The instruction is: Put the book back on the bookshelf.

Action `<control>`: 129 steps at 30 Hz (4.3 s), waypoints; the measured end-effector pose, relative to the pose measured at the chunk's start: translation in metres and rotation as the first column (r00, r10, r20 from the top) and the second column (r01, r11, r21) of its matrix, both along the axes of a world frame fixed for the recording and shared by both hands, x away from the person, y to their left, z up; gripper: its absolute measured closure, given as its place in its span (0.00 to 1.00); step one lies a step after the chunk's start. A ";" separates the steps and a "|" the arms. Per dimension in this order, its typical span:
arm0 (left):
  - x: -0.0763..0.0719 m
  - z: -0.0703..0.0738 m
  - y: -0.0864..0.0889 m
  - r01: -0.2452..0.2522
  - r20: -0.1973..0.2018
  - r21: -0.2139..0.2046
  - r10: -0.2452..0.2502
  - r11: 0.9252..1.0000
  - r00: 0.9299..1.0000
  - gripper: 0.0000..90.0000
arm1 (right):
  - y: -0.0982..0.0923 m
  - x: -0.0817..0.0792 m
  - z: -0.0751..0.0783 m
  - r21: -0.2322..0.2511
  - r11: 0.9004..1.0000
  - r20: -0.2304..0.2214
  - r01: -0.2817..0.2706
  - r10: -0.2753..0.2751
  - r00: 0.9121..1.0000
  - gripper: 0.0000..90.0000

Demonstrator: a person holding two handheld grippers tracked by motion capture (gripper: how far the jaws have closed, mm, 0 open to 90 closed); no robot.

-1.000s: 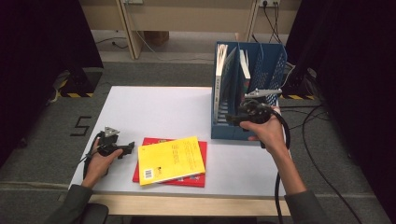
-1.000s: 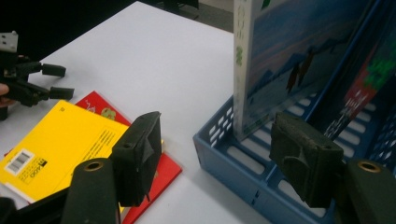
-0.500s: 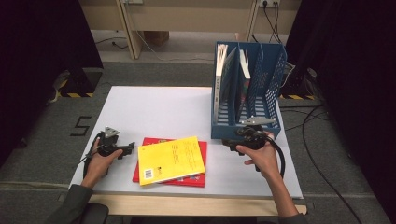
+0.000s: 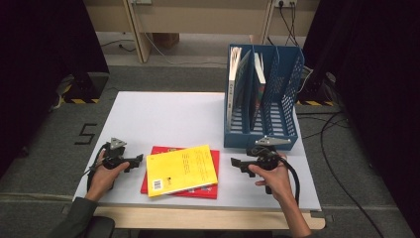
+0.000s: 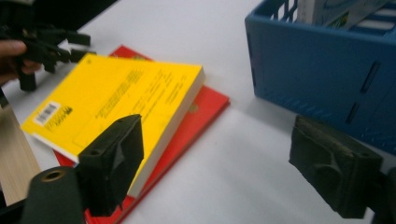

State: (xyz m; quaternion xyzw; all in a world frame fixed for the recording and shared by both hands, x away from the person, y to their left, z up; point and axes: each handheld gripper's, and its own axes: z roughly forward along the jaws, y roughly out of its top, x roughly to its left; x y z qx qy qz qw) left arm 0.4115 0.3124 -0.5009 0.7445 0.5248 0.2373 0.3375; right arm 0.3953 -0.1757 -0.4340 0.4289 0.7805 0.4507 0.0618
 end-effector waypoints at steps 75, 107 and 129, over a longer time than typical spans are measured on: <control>-0.061 0.020 -0.067 0.256 -0.056 0.017 -0.255 0.966 0.965 0.48 | 0.034 -0.016 -0.029 0.234 0.970 -0.155 0.068 -0.031 0.987 0.47; -0.063 0.012 -0.109 0.318 -0.007 -0.028 -0.318 0.948 0.948 0.15 | 0.129 -0.005 0.065 0.201 0.960 0.147 -0.197 0.169 0.975 0.78; -0.053 0.011 -0.091 0.240 0.002 -0.120 -0.242 0.963 0.970 0.17 | 0.103 0.028 0.046 0.453 0.885 0.039 -0.105 0.099 0.994 0.83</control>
